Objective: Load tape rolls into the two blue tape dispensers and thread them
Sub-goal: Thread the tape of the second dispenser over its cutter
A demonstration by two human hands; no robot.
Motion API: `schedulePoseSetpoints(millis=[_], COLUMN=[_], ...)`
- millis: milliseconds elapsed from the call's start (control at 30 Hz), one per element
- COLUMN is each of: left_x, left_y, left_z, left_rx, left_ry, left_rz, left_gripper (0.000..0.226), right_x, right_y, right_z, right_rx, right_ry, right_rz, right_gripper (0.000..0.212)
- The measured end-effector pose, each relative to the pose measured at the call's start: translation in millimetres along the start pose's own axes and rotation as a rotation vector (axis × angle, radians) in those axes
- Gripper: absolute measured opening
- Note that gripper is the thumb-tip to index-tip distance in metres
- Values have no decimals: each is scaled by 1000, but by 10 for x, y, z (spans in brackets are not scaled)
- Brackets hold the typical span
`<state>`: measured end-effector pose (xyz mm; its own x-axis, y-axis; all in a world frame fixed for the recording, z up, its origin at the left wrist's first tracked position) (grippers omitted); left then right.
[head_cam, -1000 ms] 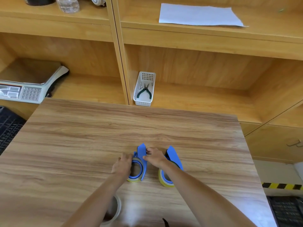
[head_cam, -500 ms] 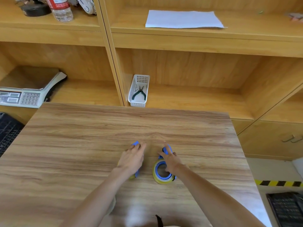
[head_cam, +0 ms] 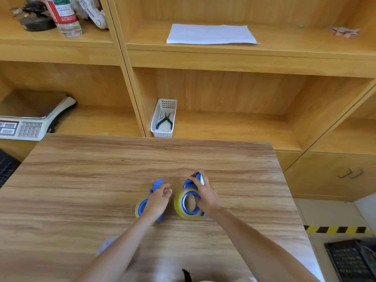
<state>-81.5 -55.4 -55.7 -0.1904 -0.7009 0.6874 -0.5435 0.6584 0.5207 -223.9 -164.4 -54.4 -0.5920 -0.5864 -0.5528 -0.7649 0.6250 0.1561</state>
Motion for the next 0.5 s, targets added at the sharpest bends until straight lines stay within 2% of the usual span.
schedulePoseSetpoints(millis=[133,200,300,367,467,500], left_x=[98,178,308,342,328,338], left_y=[-11,20,48,12,-36,-27], left_z=[44,61,48,0,-77,-88], left_rx=[-185,-289,-396,-381,-283,-265], left_ry=[333,541,638,646,610,565], left_rz=[-165,-213,-194,-154,-148,-130], left_gripper=[48,41,24,22,39,36], right_x=[-63,-108,-177,-228,-259,-255], right_y=[-72,-77,-68,-78,-113,-116], right_z=[-209,-315,-396,-426,-462,-468], right_rx=[157,220,237,227,162,138], right_ry=[-130,-160,-152,-140,-56,-9], right_rz=[-43,-58,-108,-182,-238,-240], right_gripper=[75,75,80,79,69,65])
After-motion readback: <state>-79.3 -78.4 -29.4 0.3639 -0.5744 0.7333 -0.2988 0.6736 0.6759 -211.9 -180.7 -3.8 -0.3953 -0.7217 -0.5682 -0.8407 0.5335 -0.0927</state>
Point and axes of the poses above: each hand's wrist, its own y-axis away from the middle knuckle, its own z-axis out of the palm, x = y × z, the point moved 7 cm from there along -y, towards the middle knuckle, and after that the axes turned 7 degrees about -z, right-handed, at the moved point
